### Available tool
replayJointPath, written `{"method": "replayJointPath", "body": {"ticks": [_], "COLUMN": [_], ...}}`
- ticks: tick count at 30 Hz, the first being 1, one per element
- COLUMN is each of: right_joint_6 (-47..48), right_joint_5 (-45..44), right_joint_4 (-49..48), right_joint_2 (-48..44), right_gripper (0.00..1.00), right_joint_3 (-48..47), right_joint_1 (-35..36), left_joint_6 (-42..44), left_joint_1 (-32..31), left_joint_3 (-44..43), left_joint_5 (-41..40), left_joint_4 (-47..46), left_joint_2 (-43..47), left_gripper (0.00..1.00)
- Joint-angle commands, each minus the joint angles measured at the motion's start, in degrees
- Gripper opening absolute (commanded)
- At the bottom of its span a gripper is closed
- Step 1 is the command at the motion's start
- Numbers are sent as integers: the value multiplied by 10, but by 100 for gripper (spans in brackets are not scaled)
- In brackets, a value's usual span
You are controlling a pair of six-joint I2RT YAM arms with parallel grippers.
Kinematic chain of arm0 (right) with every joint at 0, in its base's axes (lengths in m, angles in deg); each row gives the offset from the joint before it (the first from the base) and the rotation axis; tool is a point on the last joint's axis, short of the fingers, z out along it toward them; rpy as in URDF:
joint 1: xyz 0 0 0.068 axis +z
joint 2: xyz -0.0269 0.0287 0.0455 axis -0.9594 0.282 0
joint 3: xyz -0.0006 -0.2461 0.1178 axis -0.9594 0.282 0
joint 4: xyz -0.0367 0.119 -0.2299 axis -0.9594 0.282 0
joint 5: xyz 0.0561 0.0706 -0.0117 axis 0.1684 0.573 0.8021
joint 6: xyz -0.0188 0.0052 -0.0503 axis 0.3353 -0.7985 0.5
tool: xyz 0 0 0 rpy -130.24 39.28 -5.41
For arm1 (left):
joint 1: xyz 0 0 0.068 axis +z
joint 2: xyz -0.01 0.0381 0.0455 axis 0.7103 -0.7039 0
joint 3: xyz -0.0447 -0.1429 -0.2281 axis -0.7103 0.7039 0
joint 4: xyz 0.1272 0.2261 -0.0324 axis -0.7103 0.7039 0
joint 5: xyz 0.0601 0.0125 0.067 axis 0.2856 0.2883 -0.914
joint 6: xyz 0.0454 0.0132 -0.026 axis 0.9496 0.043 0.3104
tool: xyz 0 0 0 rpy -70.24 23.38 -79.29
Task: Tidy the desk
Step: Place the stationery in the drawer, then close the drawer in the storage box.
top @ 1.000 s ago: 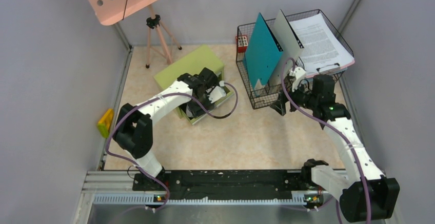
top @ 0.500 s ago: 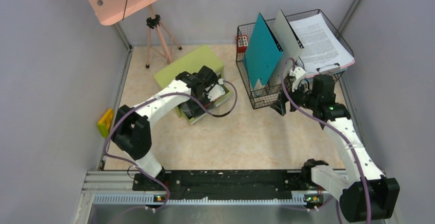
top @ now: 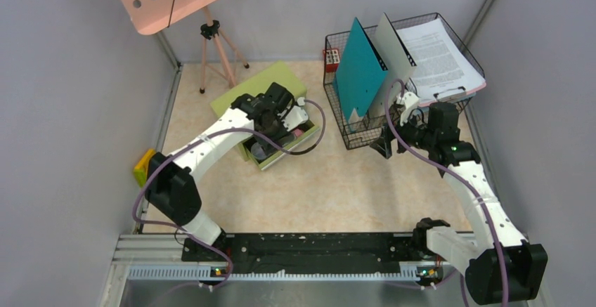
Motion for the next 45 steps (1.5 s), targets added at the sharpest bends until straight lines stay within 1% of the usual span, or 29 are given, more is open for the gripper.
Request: {"method": "replayJointPath", "body": {"ticks": [1,4,6,9,12,15,23,26,31,33,39,45], "right_joint_6": [8,8,8,9,8,7,9,9,10,11,12,12], "right_joint_5": [13,11,9,3,-9,-20,-25,-25,-27,-26,-25,-24], "right_joint_4": [-20,-20,-20,-20,-21,-22,-22,-21,-21,-22,-22,-23], "right_joint_2": [-14,-12,-12,-12,-13,-13,-9,-7,-6,-5,-4,-3], "right_gripper": [82,82,82,82,82,82,82,82,82,82,82,82], "right_joint_3": [6,6,6,6,5,5,7,7,9,9,9,9], "right_joint_1": [-3,-3,-3,-3,-3,-3,-3,-3,-3,-3,-3,-3], "left_joint_6": [-26,-41,-46,-51,-55,-55,-35,-37,-44,-47,-51,-46], "left_joint_1": [-19,-43,-60,-87,-111,-124,-124,-123,-117,-106,-67,-45], "left_joint_3": [-19,-12,-6,11,22,30,32,30,27,25,20,14], "left_joint_5": [82,183,222,242,245,238,208,161,55,40,29,13], "left_joint_4": [-19,-30,-42,-66,-86,-109,-147,-159,-170,-168,-164,-166], "left_joint_2": [42,51,47,29,-5,-42,-121,-147,-176,-178,-159,-141], "left_gripper": [78,77,77,77,77,76,76,76,76,76,76,76]}}
